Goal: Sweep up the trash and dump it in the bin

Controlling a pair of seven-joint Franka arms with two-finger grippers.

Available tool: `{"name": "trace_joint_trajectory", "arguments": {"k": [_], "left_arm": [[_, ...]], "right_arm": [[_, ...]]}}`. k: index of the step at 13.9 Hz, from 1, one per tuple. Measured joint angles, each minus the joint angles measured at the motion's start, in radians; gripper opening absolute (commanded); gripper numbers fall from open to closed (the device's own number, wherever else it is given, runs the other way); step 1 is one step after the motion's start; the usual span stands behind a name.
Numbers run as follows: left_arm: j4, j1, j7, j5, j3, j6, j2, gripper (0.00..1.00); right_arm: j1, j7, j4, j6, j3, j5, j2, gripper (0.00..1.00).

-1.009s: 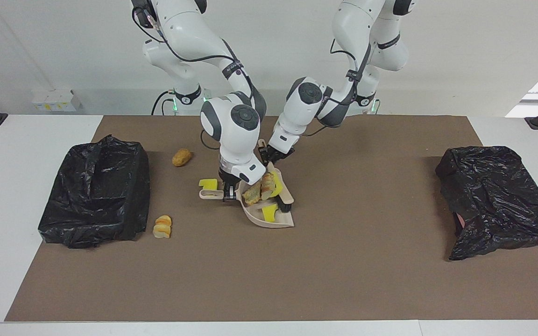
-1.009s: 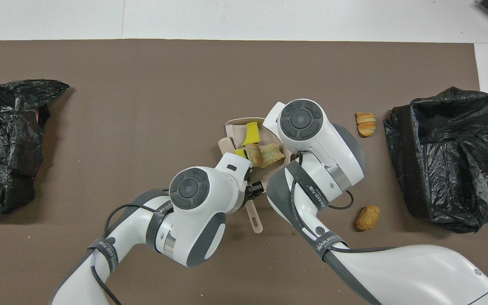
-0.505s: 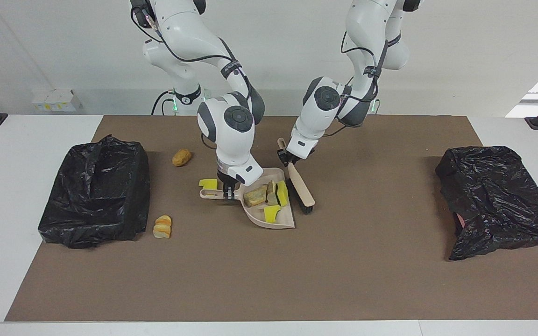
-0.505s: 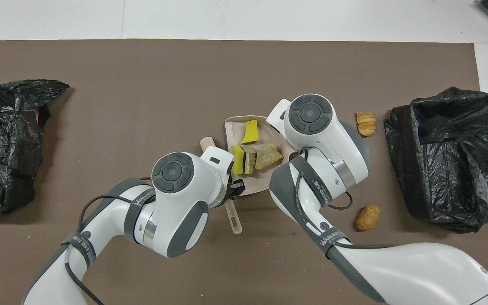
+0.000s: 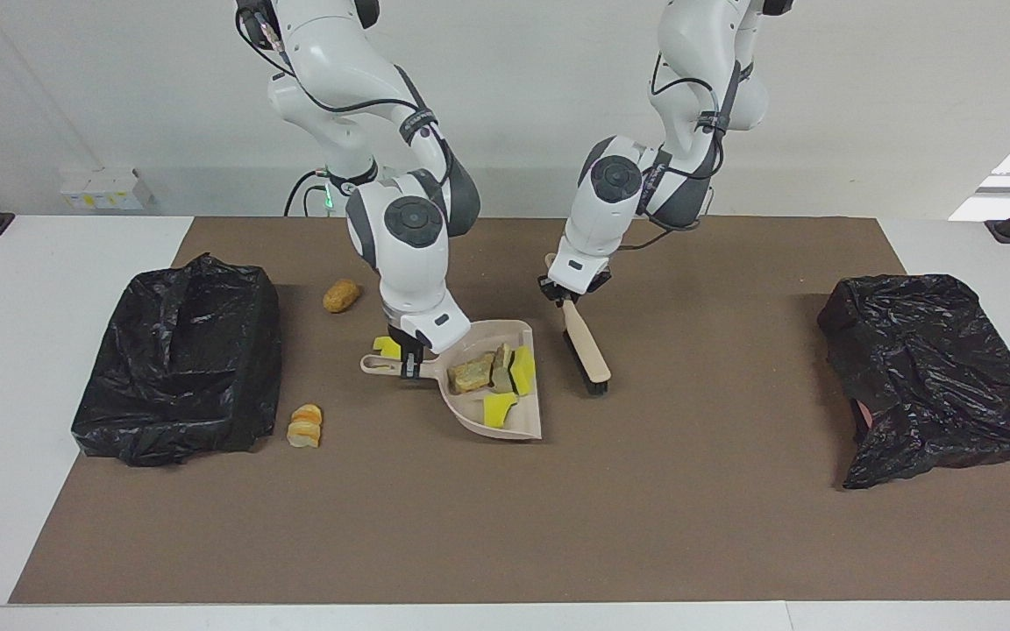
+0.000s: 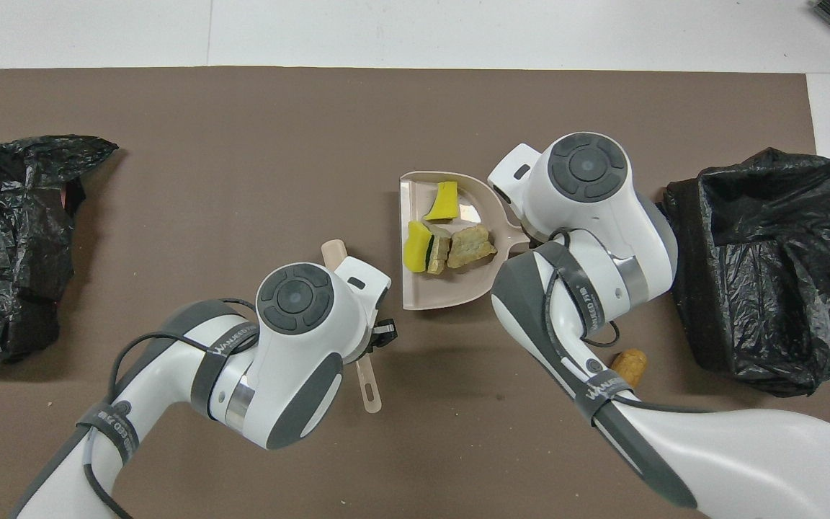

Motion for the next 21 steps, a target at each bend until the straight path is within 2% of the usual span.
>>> {"name": "trace_joint_trajectory", "arguments": {"k": [4, 7, 8, 9, 10, 11, 12, 13, 16, 18, 21], "left_arm": [[-0.171, -0.151, -0.027, 0.001, -0.014, 0.096, -0.105, 0.00], [-0.245, -0.221, -0.128, 0.001, -0.018, 0.099, -0.169, 0.00], [-0.259, -0.234, -0.150, 0.001, -0.018, 0.099, -0.180, 0.04], [-0.271, -0.244, -0.159, 0.001, -0.019, 0.099, -0.186, 0.16], [-0.281, -0.249, -0.161, 0.001, -0.019, 0.100, -0.188, 0.19], [-0.286, -0.249, -0.161, 0.001, -0.018, 0.100, -0.188, 0.27], [-0.289, -0.249, -0.160, 0.001, -0.016, 0.100, -0.188, 0.75], [-0.289, -0.249, -0.160, 0.001, -0.013, 0.100, -0.188, 1.00], [-0.286, -0.239, -0.164, 0.000, -0.005, 0.106, -0.188, 1.00], [-0.269, -0.183, -0.164, 0.000, 0.000, 0.109, -0.187, 1.00], [-0.199, -0.076, -0.155, 0.000, 0.008, 0.089, -0.178, 1.00]], "right_arm": [[-0.115, -0.095, 0.001, -0.019, -0.001, 0.045, -0.067, 0.00], [-0.204, -0.169, 0.001, -0.050, -0.002, 0.048, -0.111, 0.00], [-0.237, -0.200, 0.001, -0.052, -0.002, 0.048, -0.123, 0.00], [-0.277, -0.237, 0.001, -0.055, -0.002, 0.049, -0.136, 0.00], [-0.327, -0.278, 0.002, -0.064, -0.003, 0.049, -0.150, 0.00], [-0.376, -0.318, 0.002, -0.072, -0.004, 0.050, -0.164, 0.00], [-0.432, -0.366, 0.002, -0.076, -0.004, 0.050, -0.175, 0.00], [-0.493, -0.430, 0.002, -0.077, -0.005, 0.050, -0.184, 0.00], [-0.651, -0.587, 0.002, -0.070, -0.010, 0.051, -0.191, 0.00], [-0.734, -0.624, 0.002, -0.067, -0.013, 0.038, -0.195, 0.00], [-0.783, -0.627, -0.003, -0.039, -0.014, -0.116, -0.206, 0.00]]}}
